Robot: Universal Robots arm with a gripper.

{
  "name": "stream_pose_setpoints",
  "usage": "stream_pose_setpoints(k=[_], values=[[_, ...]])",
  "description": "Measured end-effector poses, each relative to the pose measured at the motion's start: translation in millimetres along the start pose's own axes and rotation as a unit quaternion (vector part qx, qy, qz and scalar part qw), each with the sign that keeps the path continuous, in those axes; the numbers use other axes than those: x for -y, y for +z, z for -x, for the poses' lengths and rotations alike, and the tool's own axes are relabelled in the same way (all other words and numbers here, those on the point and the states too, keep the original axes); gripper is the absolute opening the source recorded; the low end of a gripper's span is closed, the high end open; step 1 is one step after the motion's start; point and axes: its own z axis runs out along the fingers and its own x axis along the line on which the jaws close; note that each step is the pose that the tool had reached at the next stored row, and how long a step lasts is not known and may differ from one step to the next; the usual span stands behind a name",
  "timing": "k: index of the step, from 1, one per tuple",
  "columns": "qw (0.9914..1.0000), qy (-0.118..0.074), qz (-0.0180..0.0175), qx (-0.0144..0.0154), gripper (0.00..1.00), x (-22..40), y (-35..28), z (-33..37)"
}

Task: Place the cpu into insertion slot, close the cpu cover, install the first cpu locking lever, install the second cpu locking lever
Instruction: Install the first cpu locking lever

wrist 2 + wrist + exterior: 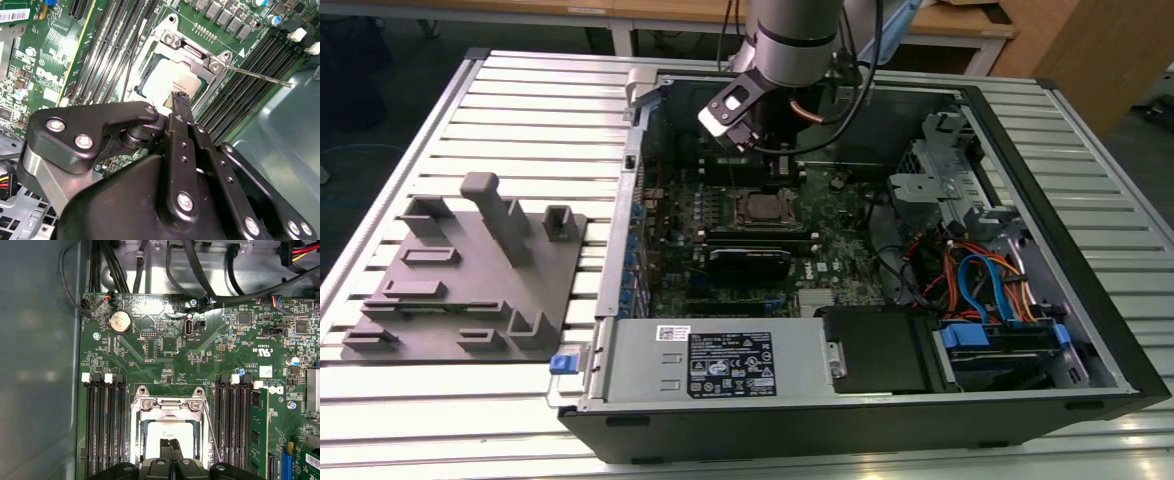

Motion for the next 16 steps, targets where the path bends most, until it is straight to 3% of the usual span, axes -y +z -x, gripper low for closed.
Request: stream_pose_setpoints(k=[3, 8, 12, 16], values=[[0.99999, -0.003, 0.0000, 0.0000, 0.10, 0.0, 0.0, 0.0], [0.99947, -0.033, 0.0001, -0.0002, 0.10, 0.0, 0.0, 0.0], [0.99797, -0.064, 0.0003, -0.0005, 0.10, 0.0, 0.1, 0.0], [0.99540, -0.096, 0.0004, -0.0008, 0.10, 0.0, 0.2, 0.0]])
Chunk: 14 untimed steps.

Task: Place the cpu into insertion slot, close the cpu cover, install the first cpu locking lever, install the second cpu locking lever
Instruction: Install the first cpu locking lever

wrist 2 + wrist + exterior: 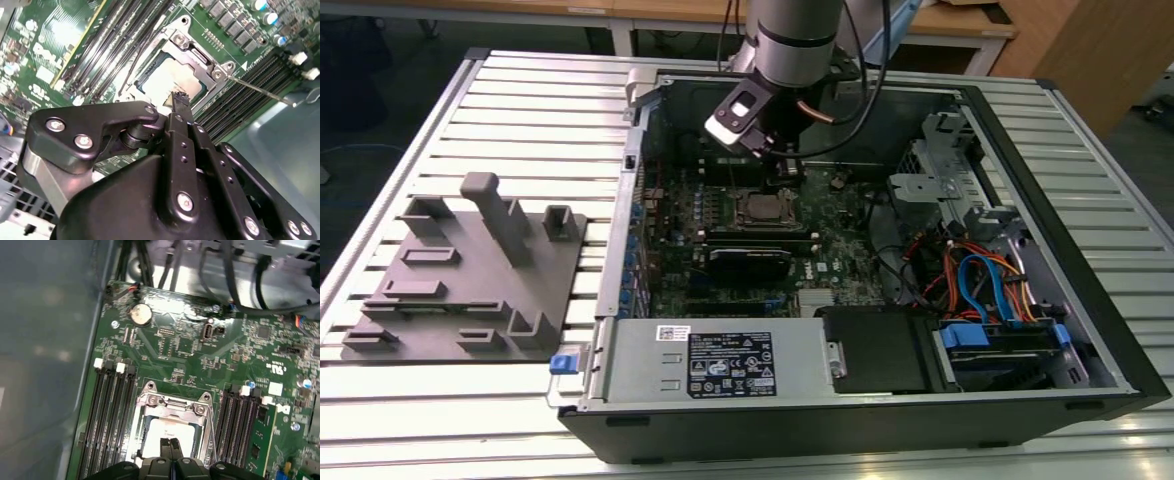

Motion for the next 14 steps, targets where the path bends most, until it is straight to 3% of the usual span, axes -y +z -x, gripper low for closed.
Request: stream_pose_setpoints(k=[5, 10, 14], values=[[0.99923, -0.039, 0.0002, -0.0004, 0.10, 0.0, 0.1, 0.0], [0.99727, -0.074, 0.0003, -0.0007, 0.10, 0.2, 0.2, 0.1], [0.99609, -0.088, 0.0004, -0.0008, 0.10, 2.5, 0.2, 1.4]])
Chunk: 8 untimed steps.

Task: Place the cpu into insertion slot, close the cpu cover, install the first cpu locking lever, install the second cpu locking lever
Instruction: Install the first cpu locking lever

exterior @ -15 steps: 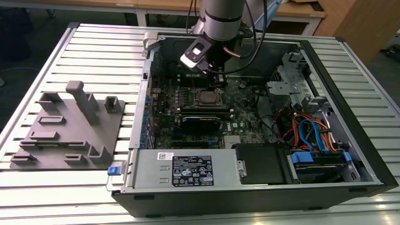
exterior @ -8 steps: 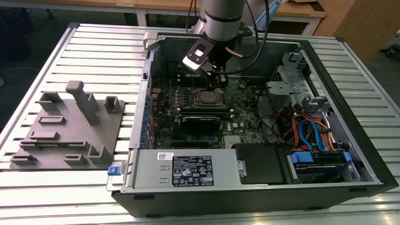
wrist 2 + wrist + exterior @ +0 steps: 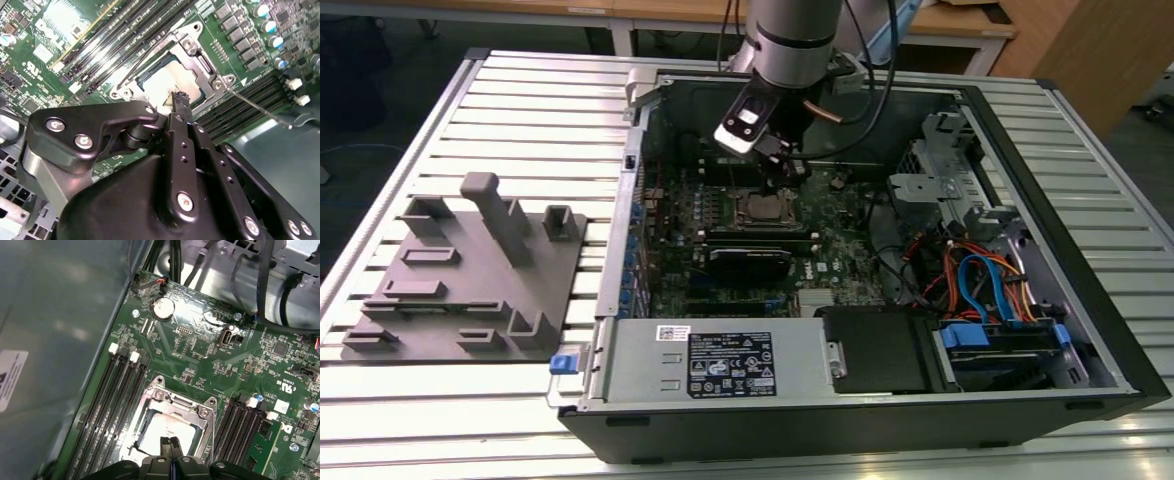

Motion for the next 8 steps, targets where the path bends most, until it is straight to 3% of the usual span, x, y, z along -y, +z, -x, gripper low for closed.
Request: stream_pose_setpoints(k=[5, 8], values=[[0.99983, -0.018, 0.0002, -0.0002, 0.10, 2.8, 0.3, 1.1], [0.99917, -0.041, 0.0002, -0.0004, 0.10, 3.0, 0.5, 1.2]])
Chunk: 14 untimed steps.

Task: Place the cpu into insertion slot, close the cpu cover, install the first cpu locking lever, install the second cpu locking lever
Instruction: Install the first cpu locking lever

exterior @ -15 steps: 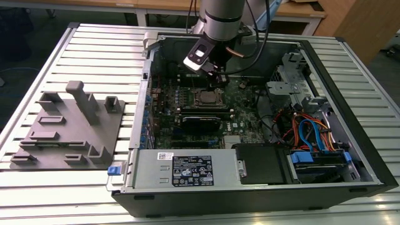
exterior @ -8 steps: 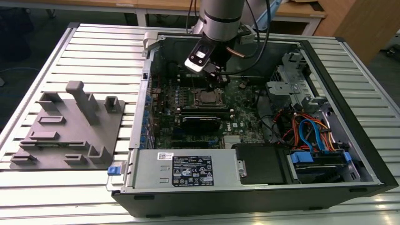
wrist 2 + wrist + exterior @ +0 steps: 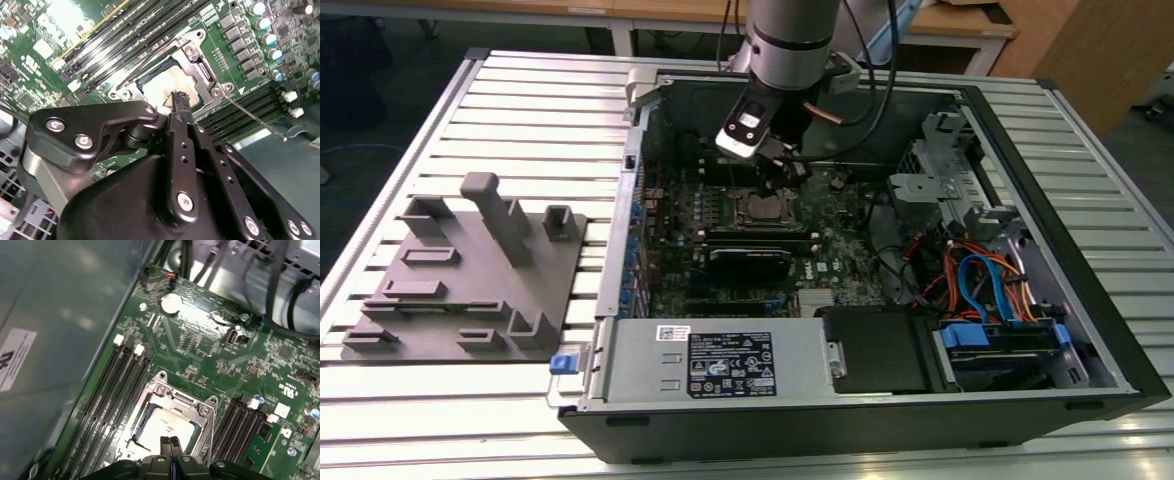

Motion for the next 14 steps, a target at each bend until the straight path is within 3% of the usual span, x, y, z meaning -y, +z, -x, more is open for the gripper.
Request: stream_pose_setpoints(k=[3, 7, 10, 14], values=[[0.99966, -0.026, 0.0001, -0.0002, 0.10, 0.0, 0.3, 0.0], [0.99826, -0.059, 0.0002, -0.0005, 0.10, 0.0, 0.7, 0.0], [0.99666, -0.082, 0.0004, -0.0007, 0.10, 0.0, 0.9, 0.0], [0.99379, -0.111, 0.0005, -0.0010, 0.10, 0.0, 1.2, 0.0]])
